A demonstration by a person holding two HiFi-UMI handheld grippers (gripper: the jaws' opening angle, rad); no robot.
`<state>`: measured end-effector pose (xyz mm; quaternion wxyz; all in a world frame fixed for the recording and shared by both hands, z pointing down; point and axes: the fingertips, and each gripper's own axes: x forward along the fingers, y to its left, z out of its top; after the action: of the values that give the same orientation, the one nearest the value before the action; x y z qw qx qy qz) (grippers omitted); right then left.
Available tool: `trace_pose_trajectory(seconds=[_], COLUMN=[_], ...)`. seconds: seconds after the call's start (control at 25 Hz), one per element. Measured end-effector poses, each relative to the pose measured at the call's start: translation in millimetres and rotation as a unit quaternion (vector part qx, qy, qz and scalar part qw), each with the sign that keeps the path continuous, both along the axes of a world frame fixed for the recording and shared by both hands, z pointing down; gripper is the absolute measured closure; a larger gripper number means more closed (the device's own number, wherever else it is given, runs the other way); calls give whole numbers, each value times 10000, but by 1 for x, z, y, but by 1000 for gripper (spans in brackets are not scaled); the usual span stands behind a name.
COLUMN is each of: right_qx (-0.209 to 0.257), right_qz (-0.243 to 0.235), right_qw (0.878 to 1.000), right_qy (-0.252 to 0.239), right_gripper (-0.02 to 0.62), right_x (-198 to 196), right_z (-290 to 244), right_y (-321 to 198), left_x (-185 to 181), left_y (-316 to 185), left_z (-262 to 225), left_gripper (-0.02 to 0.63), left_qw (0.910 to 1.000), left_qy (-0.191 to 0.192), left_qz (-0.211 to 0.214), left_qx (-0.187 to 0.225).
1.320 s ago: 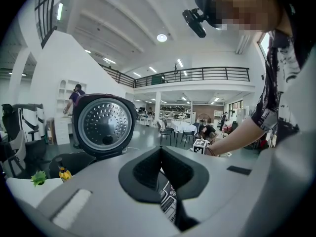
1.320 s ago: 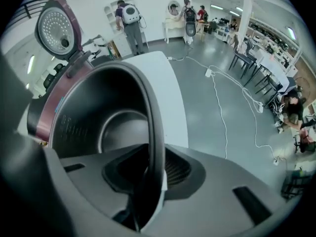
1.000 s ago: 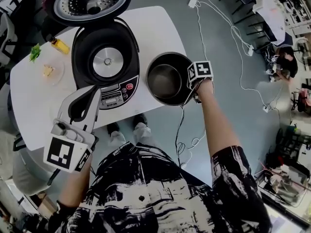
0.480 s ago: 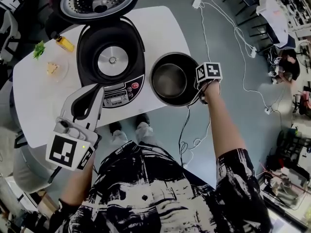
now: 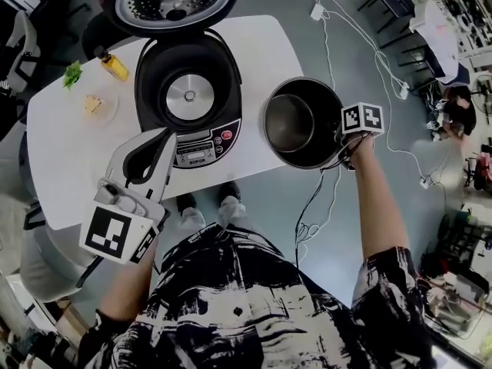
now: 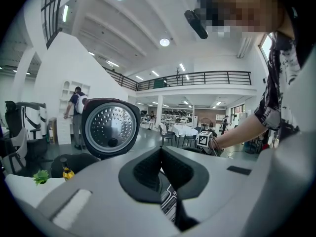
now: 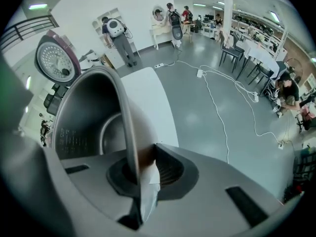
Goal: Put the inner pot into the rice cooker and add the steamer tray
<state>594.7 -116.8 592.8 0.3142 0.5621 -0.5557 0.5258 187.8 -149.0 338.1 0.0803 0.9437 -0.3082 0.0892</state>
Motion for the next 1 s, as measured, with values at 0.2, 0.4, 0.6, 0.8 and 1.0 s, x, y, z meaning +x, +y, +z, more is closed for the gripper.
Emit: trace_pose_trajectory(seconds=[0.2, 0.4, 0.6, 0.8, 1.0], right_qx=[300, 624, 927, 1126, 1178], right_qz=[-100, -296, -738, -1227, -1695], right_qw=[9994, 9973, 9925, 9853, 9770], right_qy=[-114, -239, -299, -385, -535], right_gripper=[592, 592, 592, 591, 591], right_x=[4, -10, -43, -96, -159], right_z=[-55, -105, -153, -183, -189], right_y=[-14, -39, -72, -110, -144], left_x=[-3, -10, -22, -41, -67], left_y=[2, 3, 4, 4, 7], left_z=[-7, -11, -18, -18, -19], left_gripper=[601, 601, 601, 601, 601], left_qw=[9999, 9998, 9995, 9989, 9977], left_qy=[97, 201, 293, 373, 436], left_qz=[26, 5, -86, -247, -497], left_qx=[28, 59, 120, 128, 154])
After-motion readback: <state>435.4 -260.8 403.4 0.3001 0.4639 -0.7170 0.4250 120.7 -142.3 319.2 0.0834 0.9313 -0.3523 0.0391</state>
